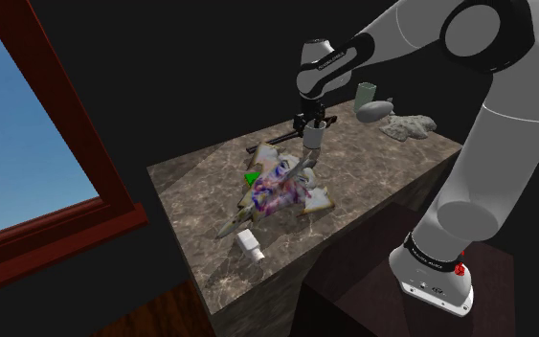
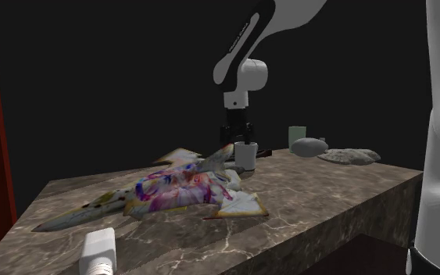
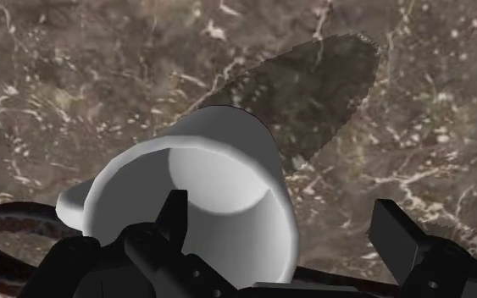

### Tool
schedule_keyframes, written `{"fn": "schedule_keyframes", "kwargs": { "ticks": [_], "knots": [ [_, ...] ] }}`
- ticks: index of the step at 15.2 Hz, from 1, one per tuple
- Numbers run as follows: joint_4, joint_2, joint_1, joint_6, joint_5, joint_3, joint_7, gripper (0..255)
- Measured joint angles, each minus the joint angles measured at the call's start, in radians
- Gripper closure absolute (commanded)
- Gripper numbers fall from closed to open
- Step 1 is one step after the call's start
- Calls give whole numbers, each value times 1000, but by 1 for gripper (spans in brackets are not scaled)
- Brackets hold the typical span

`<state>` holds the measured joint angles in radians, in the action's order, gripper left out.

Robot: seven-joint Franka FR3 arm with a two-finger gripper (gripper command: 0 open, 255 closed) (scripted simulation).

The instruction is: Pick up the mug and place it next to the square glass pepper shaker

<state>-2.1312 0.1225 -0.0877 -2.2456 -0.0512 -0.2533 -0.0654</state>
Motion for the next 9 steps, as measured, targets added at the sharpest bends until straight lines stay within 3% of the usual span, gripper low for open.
{"fn": "schedule_keyframes", "kwargs": {
  "ticks": [6, 7, 9],
  "knots": [
    [-4, 6, 0, -10, 2, 0, 0, 0],
    [-4, 6, 0, -10, 2, 0, 0, 255],
    [-4, 6, 0, -10, 2, 0, 0, 255]
  ]
}}
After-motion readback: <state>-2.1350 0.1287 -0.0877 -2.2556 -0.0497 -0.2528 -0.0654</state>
